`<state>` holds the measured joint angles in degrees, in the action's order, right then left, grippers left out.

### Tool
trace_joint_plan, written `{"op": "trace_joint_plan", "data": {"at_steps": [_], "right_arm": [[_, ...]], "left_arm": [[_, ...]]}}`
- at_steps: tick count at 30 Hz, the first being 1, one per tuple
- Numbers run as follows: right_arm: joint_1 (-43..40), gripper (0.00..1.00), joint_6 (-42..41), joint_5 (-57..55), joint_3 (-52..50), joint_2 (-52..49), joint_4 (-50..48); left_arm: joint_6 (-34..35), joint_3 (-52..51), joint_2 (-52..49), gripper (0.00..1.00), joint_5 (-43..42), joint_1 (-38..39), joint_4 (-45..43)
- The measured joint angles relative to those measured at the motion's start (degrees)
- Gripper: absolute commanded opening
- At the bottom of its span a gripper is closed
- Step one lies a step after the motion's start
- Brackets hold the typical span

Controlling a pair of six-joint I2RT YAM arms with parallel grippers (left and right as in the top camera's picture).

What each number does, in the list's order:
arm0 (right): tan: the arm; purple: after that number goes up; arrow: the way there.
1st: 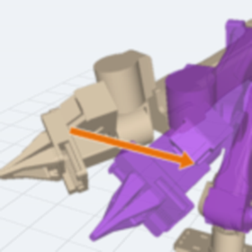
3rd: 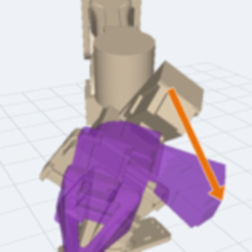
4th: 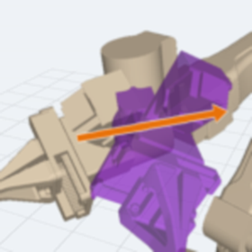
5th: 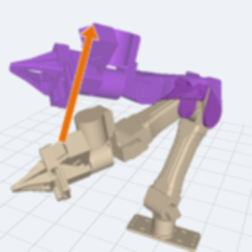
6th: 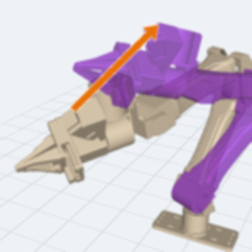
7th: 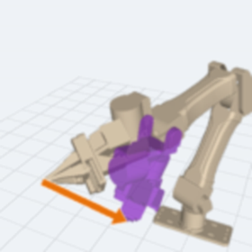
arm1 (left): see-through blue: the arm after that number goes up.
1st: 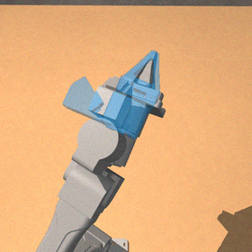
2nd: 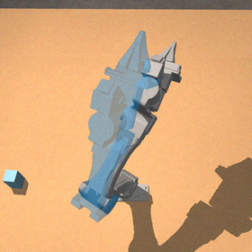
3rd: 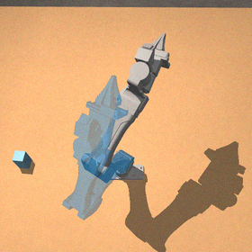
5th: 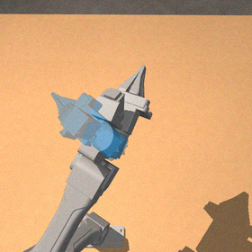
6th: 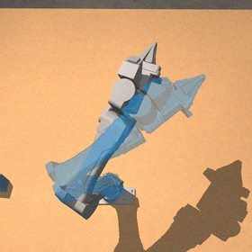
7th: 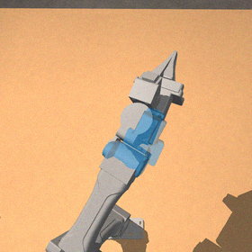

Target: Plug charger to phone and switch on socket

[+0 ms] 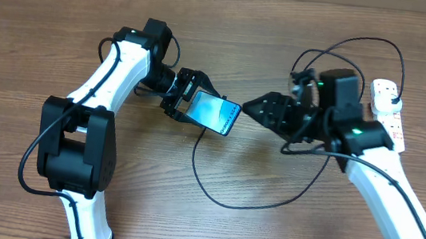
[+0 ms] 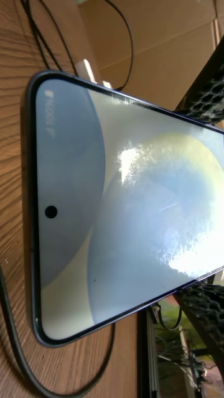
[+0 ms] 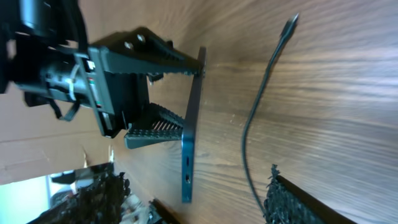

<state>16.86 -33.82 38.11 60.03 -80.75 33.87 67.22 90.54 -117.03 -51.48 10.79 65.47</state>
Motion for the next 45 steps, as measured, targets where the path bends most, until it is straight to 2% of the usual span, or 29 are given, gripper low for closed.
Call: {"op": "trace_joint_plan", "data": {"at_steps": [3,8,14,19,23,28,30,32,35,45], "right_arm": [[2.84,0.67,-3.26,-0.96,-0.04,-2.71,-2.45],[7.23,0.49,-8.41,-3.04,-0.04,-7.17,-7.67],[9.75,0.4,-13.16,-5.75,-0.04,-10.08,-10.71],[11.1,0.32,-15.69,-7.52,-0.07,-11.17,-13.31],[12.13,0.18,-17.2,-8.22,-0.07,-12.94,-14.19],[12.17,0.08,-18.21,-8.26,-0.07,-13.57,-14.6],[12.33,0.05,-17.49,-8.28,-0.07,-13.57,-14.78],[12.61,0.04,-16.83,-8.48,-0.07,-13.57,-14.67],[12.39,0.04,-17.62,-9.42,-0.07,-13.6,-14.51],[10.23,0.04,-18.14,-10.01,-0.2,-13.7,-11.56]], "left_arm": [[0.22,0.0,0.0,0.44,0.44,0.0,-0.02],[0.24,0.0,0.0,0.44,0.81,0.0,-0.15],[0.24,0.0,0.0,0.45,0.98,0.0,-0.15],[0.24,0.0,0.0,0.47,1.01,0.0,-0.2],[0.24,0.0,0.0,0.47,1.01,0.0,-0.33],[0.24,0.0,0.0,0.47,1.25,0.0,-0.39],[0.37,0.0,-0.02,0.5,1.44,0.0,-0.33],[0.42,0.0,-0.09,0.54,1.97,0.0,-0.09],[0.46,-0.02,-0.11,0.67,1.92,0.0,0.22],[-0.31,0.22,-0.11,0.78,1.55,-0.02,-2.01]]}}
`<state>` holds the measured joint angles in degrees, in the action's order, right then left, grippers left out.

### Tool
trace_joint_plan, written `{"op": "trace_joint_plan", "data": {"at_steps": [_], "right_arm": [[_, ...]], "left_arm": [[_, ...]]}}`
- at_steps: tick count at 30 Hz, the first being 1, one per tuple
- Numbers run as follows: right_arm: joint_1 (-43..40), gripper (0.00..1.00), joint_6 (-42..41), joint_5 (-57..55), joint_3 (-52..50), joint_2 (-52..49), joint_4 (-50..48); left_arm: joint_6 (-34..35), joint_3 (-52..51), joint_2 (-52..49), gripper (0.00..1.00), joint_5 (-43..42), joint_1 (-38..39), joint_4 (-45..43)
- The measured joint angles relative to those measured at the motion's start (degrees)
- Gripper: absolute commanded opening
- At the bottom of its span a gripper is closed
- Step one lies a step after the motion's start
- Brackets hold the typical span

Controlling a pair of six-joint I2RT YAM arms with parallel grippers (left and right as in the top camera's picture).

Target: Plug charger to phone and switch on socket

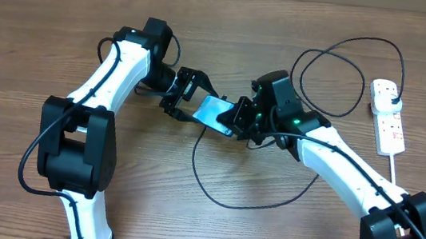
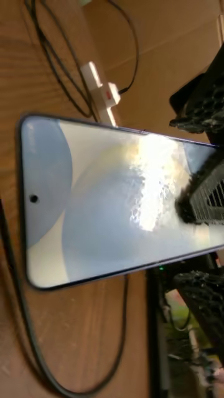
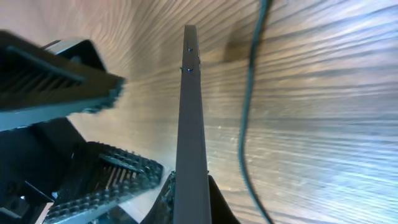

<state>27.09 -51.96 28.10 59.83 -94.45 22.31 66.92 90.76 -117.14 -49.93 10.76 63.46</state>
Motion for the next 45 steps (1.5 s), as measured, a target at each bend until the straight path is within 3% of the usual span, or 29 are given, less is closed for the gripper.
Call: {"op": "trace_joint_plan", "data": {"at_steps": [7,14,20,26,33,45], "right_arm": [[-6.16,0.04,0.39,-0.02,-0.24,1.86,1.09],[-12.2,0.04,-4.98,-0.07,-0.33,8.39,-7.67],[-12.13,0.04,-21.03,-2.67,-0.28,9.35,-16.92],[-7.91,0.04,-34.4,-8.52,-0.31,9.33,-20.74],[-1.9,0.04,-43.32,-15.34,-0.33,9.33,-24.87],[-0.33,0.04,-47.8,-18.25,-0.33,9.33,-25.38]], "left_arm": [[-11.23,0.17,0.0,0.84,-0.83,0.0,-12.72],[-19.02,0.37,0.0,0.85,-11.21,0.02,-31.93],[-11.56,0.5,0.0,0.82,-18.47,0.02,-50.12],[-1.22,0.52,0.0,0.61,-19.78,0.02,-58.82],[3.76,0.52,0.0,0.41,-19.41,0.02,-59.74],[6.51,0.52,0.0,0.18,-17.79,0.02,-59.06]]}}
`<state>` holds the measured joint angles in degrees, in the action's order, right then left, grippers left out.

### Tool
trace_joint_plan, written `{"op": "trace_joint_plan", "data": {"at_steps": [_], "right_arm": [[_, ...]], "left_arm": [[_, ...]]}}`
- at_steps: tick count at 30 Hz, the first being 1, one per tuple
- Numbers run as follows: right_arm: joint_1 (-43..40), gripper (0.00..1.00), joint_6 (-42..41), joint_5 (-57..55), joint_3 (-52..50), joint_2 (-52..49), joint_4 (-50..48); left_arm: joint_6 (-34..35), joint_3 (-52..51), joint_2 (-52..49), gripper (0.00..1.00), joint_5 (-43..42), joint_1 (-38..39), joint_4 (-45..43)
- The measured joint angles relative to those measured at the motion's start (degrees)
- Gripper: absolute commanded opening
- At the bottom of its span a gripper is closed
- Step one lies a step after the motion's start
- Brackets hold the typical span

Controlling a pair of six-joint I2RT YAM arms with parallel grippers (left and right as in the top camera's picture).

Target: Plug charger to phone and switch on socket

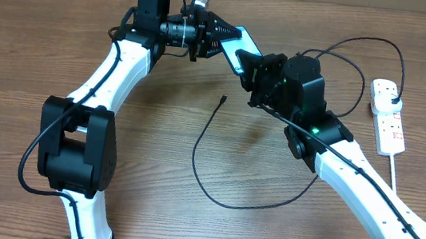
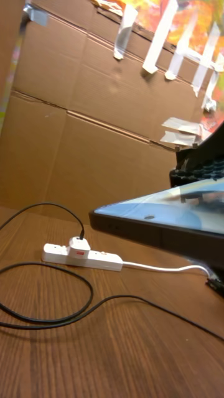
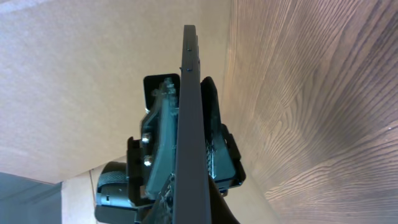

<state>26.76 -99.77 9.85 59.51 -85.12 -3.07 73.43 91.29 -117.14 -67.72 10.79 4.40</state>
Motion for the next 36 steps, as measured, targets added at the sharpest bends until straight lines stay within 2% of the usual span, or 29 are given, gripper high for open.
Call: {"op": "trace_joint_plan", "data": {"at_steps": [5,8,11,13,14,17,21,26,31,36], "right_arm": [[0.0,0.04,-1.18,-0.15,-0.02,0.0,-0.33],[0.02,0.08,-1.84,-0.2,-0.04,0.0,-0.37],[0.07,0.23,-1.77,-0.2,-0.04,0.0,-0.31],[0.13,0.46,-1.55,-0.24,-0.04,0.0,-0.31],[0.13,0.53,-1.36,-0.22,-0.04,0.0,-0.31],[0.13,0.62,-1.07,-0.28,-0.04,0.0,-0.31],[0.13,0.67,-0.2,-0.24,-0.04,0.02,-0.13],[-0.5,0.67,6.38,-0.22,-0.04,0.02,3.54],[-3.91,0.62,19.54,-0.22,-0.04,0.02,11.96],[-5.42,0.57,34.71,0.24,-0.04,0.02,16.7]], "left_arm": [[2.51,0.0,0.0,0.04,0.22,0.0,0.28],[4.2,0.0,0.0,0.04,0.26,0.0,0.28],[4.42,0.0,0.0,0.04,0.31,0.0,0.28],[4.22,0.0,0.0,0.04,0.37,0.02,0.26],[4.04,0.0,0.0,0.04,0.48,0.11,0.26],[2.69,0.0,0.0,0.04,1.25,0.11,0.26],[-1.42,0.0,0.0,0.04,1.99,-0.61,0.28],[-9.75,0.0,0.0,0.04,0.96,-3.74,0.68],[-19.56,0.0,0.0,0.04,-4.74,-10.86,3.63],[-26.01,0.0,0.0,0.04,-11.34,-17.33,6.4]]}}
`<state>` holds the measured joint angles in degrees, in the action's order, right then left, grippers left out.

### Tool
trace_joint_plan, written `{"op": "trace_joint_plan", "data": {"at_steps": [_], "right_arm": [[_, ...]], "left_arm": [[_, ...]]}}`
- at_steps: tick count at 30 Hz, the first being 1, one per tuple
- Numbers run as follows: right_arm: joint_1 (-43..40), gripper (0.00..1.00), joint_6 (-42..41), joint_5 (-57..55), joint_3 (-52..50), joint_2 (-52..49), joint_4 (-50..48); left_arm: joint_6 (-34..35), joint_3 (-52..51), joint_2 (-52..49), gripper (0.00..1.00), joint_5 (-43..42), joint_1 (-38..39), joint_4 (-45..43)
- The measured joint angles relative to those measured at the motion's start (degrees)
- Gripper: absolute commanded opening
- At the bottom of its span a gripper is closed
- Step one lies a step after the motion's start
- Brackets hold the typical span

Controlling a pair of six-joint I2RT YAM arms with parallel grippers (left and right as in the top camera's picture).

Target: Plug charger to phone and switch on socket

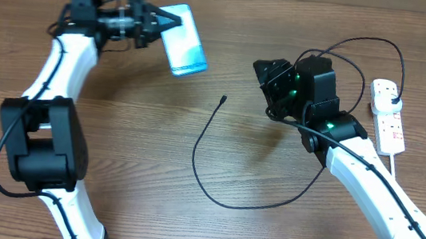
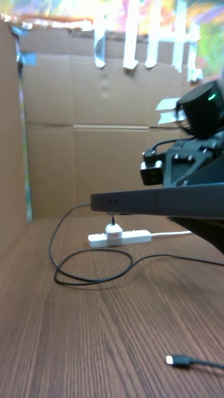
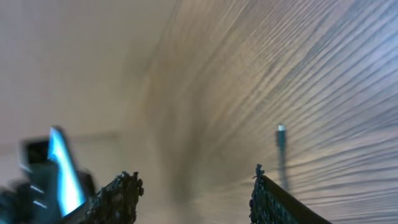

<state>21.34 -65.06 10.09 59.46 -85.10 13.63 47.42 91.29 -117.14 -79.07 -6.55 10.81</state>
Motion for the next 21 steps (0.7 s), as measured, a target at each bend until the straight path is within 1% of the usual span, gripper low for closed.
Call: {"op": "trace_joint_plan", "data": {"at_steps": [4,8,15,21], "right_arm": [[0.24,0.52,7.93,1.73,0.0,-0.07,3.21],[0.42,0.52,11.47,4.48,0.0,-2.34,3.56],[0.94,0.48,12.94,10.05,0.02,-10.97,-0.42],[2.29,0.45,13.03,12.48,1.42,-18.91,-0.55]], "left_arm": [[-2.47,0.0,0.0,0.04,-4.74,-2.1,0.31],[-3.37,0.0,0.0,0.04,-7.13,-2.19,0.57],[-4.46,0.0,0.0,0.04,-7.41,-1.79,1.55],[-4.57,0.0,0.0,0.04,-6.36,-0.96,1.66]]}}
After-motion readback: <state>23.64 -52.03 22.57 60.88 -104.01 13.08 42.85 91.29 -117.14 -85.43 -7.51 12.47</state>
